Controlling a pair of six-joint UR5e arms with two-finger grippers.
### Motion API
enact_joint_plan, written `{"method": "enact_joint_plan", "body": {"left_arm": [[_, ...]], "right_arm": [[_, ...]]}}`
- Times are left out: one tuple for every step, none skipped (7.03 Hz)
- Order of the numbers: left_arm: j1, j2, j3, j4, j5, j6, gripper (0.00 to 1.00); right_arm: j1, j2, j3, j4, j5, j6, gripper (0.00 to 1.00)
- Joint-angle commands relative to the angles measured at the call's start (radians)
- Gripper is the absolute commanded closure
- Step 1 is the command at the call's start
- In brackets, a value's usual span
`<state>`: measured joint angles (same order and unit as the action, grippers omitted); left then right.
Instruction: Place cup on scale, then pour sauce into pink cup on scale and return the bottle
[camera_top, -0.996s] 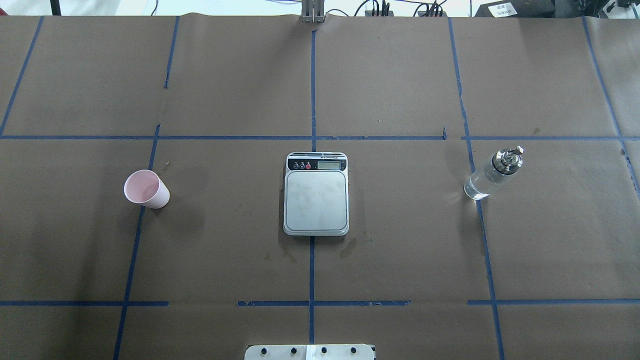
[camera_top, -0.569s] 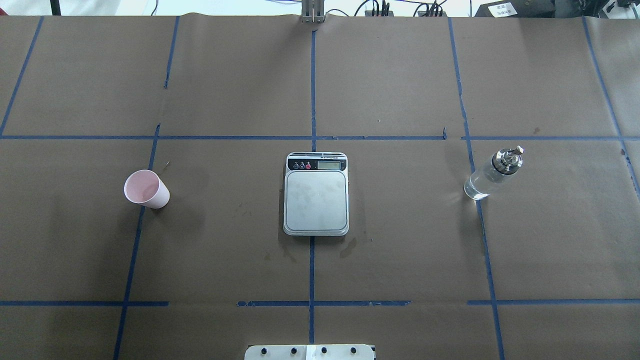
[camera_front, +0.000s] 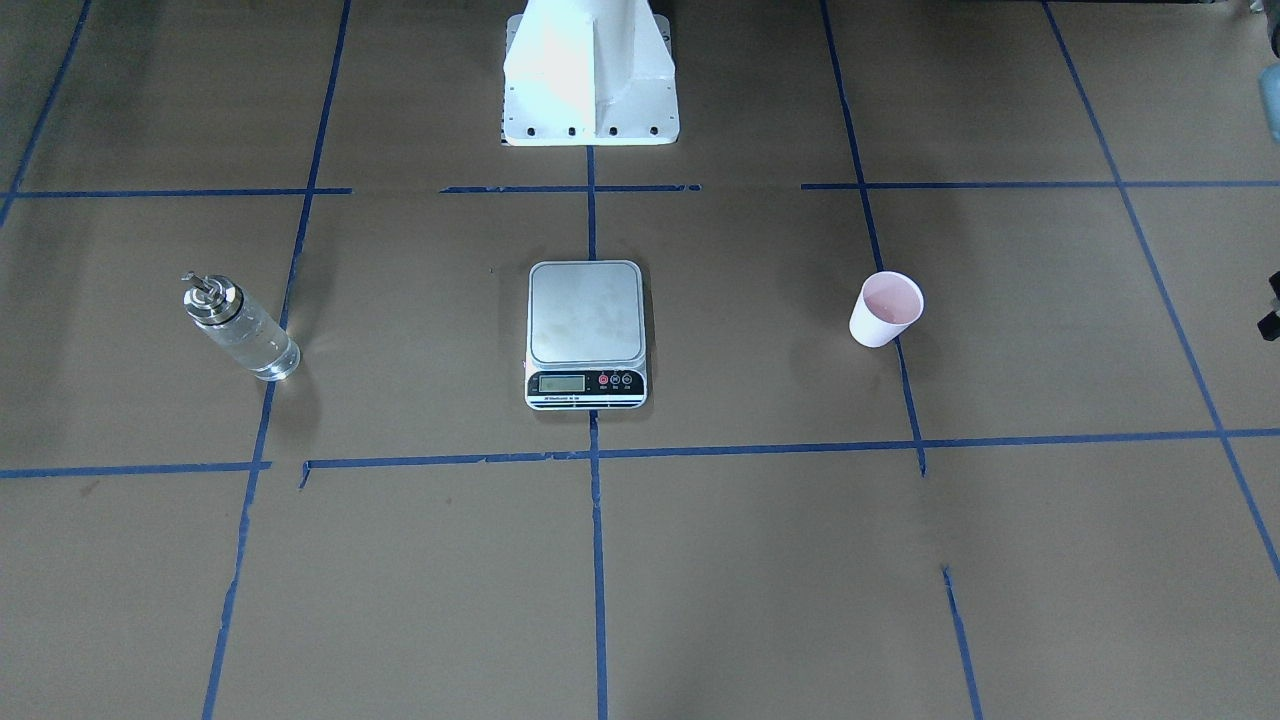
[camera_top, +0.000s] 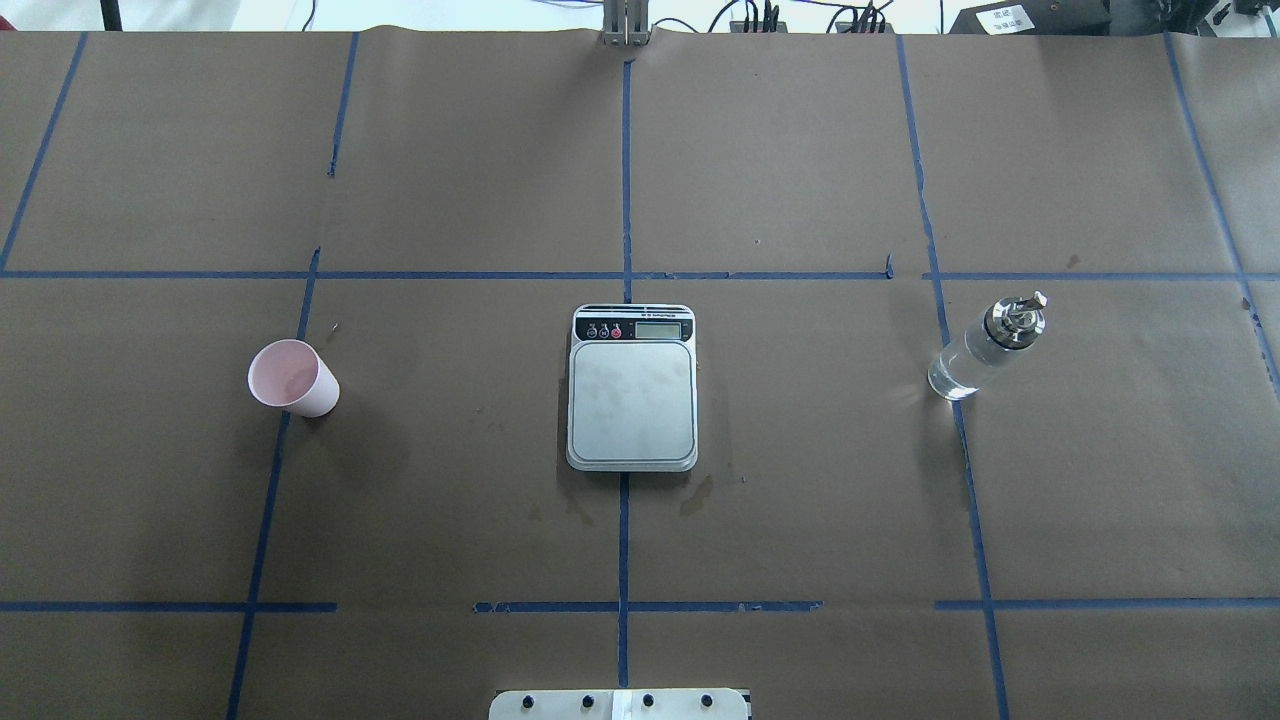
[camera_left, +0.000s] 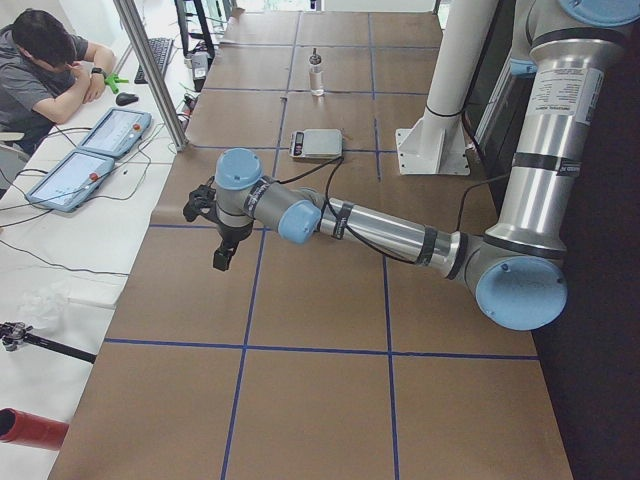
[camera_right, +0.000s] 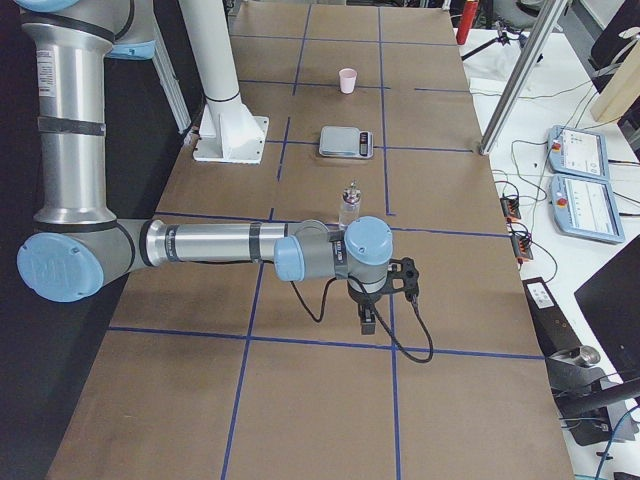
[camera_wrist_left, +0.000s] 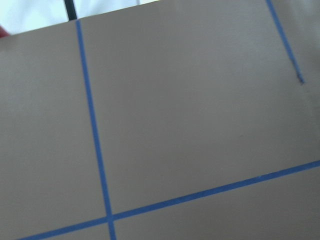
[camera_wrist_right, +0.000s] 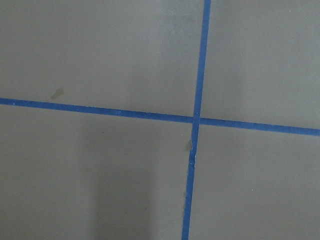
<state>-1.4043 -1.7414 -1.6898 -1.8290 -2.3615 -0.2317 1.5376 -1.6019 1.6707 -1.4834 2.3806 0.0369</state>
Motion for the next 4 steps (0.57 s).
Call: {"method": "enact_joint_plan", "body": {"left_arm": [[0.188,-0.038,-0.087,-0.015,0.025,-0.319,0.0],[0.265,-0.033,-0.128,-0.015,0.068,-0.475,0.0],[0.304,-0.001,-0.178,-0.018,0.077,-0.606,0.0],[0.355,0.053,-0.218,-0.022,0.15,-0.682,0.0]], "right_arm": [[-0.01,0.001,0.003,0.005,0.003,0.017,0.0],[-0.019,0.01,0.004,0.006,0.005,0.099,0.0],[-0.034,0.013,0.004,0.008,0.003,0.15,0.0],[-0.037,0.013,0.01,0.006,0.006,0.149,0.0]]}}
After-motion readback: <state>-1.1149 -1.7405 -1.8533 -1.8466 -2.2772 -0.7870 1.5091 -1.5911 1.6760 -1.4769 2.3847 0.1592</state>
